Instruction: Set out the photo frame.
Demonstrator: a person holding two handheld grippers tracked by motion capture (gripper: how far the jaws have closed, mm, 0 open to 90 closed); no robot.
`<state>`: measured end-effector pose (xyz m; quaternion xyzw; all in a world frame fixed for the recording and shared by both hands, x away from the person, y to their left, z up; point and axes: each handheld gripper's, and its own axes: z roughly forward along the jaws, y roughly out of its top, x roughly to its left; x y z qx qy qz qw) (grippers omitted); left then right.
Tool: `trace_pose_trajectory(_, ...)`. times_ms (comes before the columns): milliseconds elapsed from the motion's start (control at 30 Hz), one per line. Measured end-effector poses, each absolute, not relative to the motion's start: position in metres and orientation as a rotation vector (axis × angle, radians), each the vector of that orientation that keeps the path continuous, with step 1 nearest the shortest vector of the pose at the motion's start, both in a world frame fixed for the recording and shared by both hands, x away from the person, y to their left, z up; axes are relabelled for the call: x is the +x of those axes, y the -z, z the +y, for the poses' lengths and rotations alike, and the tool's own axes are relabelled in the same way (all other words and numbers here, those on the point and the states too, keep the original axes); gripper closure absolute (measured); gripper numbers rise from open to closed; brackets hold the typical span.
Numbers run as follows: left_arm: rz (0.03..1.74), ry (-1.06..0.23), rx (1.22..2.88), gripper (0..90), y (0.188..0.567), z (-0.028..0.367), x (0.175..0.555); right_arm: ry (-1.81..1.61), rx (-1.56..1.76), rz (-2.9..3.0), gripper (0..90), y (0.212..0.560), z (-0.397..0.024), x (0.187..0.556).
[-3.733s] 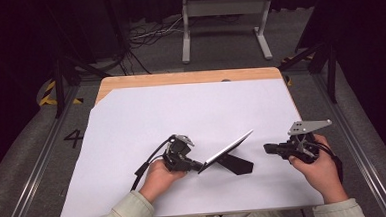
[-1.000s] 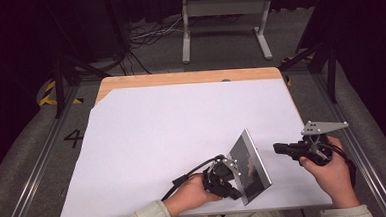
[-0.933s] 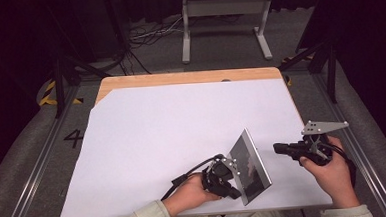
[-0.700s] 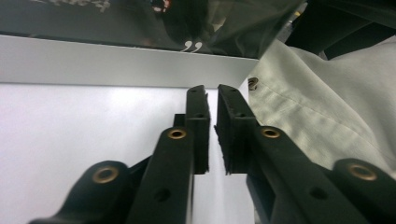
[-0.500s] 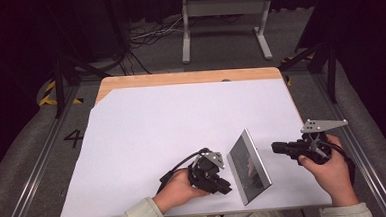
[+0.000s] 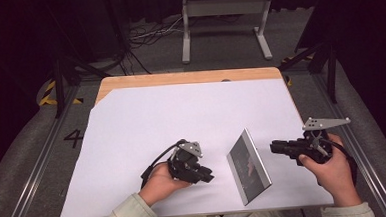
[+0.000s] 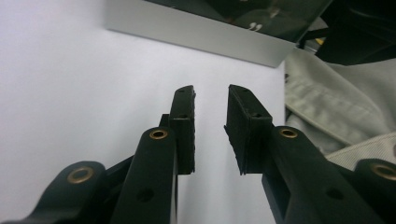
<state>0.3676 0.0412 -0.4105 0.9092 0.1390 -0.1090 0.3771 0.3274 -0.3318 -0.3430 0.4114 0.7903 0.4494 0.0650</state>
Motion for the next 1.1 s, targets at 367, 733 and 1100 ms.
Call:
trace_pose_trajectory(367,0.506,0.165,2.249,71.9,0.402,0.095,0.381,-1.385,1.361,2.379,71.5,0.325,-0.323,0.324)
trace_pose_trajectory(733,0.601,0.097,2.184,71.3,0.397,0.133,0.386,-1.327,1.55,2.356,67.6,0.304,-0.316,0.329)
trace_pose_trajectory(1100,0.616,0.084,2.173,71.1,0.397,0.136,0.386,-1.265,1.671,2.347,64.4,0.286,-0.304,0.329)
